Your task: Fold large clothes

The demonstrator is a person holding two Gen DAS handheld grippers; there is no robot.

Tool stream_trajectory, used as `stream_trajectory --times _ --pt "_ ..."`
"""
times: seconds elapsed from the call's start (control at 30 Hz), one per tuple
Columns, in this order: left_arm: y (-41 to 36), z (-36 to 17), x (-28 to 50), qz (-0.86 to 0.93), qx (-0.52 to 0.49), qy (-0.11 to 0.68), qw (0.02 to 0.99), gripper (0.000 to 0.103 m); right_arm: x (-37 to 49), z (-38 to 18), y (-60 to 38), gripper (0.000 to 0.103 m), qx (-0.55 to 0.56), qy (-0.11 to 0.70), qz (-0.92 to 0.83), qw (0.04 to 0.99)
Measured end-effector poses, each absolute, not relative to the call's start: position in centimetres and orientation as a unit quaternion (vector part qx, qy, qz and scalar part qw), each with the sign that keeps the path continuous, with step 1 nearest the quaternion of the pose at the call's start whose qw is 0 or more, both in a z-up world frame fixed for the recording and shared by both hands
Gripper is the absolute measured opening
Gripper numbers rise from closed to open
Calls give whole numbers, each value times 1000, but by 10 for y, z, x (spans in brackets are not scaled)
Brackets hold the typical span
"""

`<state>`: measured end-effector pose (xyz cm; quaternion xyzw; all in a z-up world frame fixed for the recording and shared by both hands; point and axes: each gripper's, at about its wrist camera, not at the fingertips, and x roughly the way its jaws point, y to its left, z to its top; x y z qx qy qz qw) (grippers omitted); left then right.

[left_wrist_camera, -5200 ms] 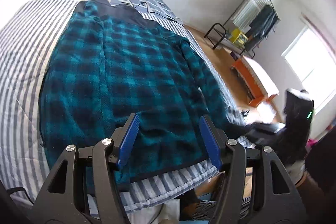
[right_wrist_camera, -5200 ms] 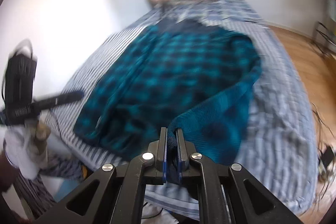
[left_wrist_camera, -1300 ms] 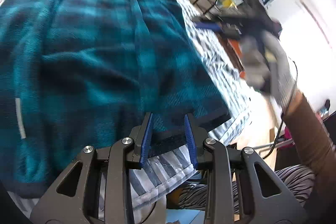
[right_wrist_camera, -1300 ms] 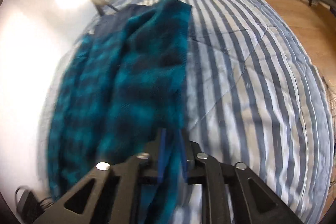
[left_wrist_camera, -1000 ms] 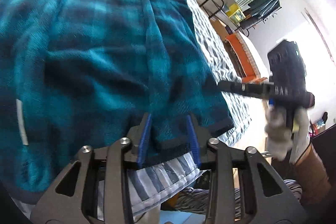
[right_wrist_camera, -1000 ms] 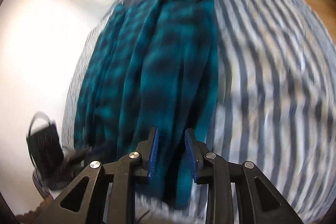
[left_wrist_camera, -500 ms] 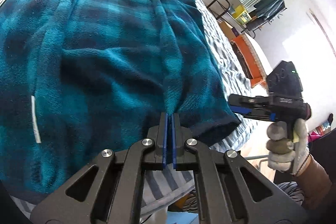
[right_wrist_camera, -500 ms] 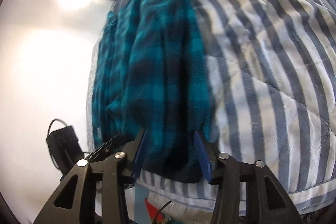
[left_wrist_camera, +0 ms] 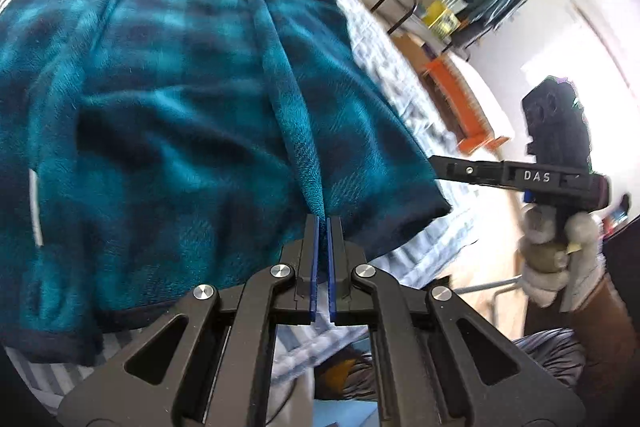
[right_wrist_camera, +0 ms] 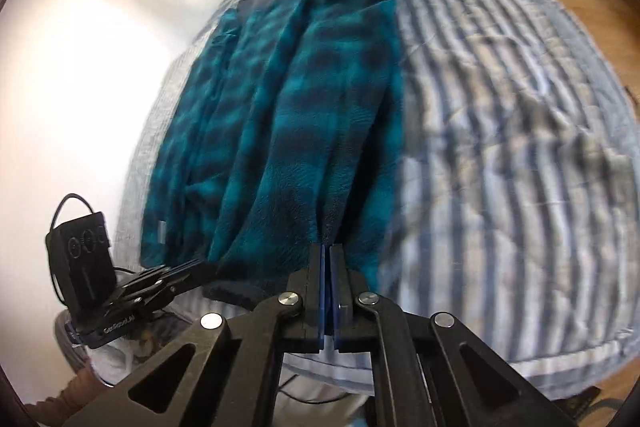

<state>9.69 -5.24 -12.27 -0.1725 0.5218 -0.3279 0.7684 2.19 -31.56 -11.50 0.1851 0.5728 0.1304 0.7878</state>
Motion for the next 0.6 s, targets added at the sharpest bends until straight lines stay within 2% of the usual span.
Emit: stream_trajectory --times 0.13,0.27,0.33,0.4,0.43,0.47,0.53,0.6 --pt "-60 -127 94 -320 -148 525 774 1 21 -147 -312 0 165 609 109 768" --pt "-50 -107 85 -312 -148 509 789 1 19 -145 -315 1 167 602 124 771" --pt "-46 -91 79 -312 -146 488 802 1 16 -134 -324 7 185 587 139 776" --pt "-53 -78 76 -322 -141 474 807 5 11 -122 -334 20 191 570 136 788" --pt "-61 -71 74 -331 -131 468 809 17 10 -117 -340 28 200 560 133 793" --pt "-72 -65 71 -339 -119 460 812 38 9 -112 -346 28 207 550 129 799" --pt "-94 -57 65 -355 -100 443 817 58 7 -105 -357 32 220 534 126 806" --pt "-119 -54 59 -371 -79 438 815 59 5 -100 -367 33 228 522 116 814"
